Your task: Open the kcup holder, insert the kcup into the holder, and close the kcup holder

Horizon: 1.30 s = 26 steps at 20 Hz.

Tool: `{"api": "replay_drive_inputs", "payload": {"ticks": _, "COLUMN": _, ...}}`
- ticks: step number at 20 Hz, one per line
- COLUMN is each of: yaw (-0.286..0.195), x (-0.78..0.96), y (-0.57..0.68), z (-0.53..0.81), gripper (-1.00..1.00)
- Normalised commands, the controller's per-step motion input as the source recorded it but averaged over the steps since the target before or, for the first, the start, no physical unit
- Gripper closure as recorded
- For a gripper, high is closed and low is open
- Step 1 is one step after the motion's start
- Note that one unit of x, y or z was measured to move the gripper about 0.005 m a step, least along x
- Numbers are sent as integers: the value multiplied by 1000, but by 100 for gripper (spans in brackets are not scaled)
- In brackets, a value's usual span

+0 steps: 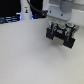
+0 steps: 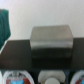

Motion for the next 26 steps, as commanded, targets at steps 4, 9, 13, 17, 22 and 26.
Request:
{"api": "replay_drive_inputs", "payload": {"ticks": 4, "yaw": 160, "x": 61, "y": 230, "z": -242, "gripper": -100}}
{"api": "replay_drive_inputs", "payload": {"ticks": 9, "yaw": 223, "x": -53, "y": 216, "z": -231, "gripper": -100}}
{"api": "replay_drive_inputs", "payload": {"ticks": 13, "yaw": 166, "x": -293, "y": 297, "z": -116, "gripper": -100}}
{"api": "replay_drive_inputs", "payload": {"ticks": 17, "yaw": 144, "x": -524, "y": 327, "z": -14, "gripper": -100}}
{"api": "replay_drive_inputs", "payload": {"ticks": 22, "yaw": 86, "x": -637, "y": 496, "z": 0, "gripper": -100}}
{"api": "replay_drive_inputs", "payload": {"ticks": 26, "yaw": 48, "x": -581, "y": 620, "z": 34, "gripper": -100}}
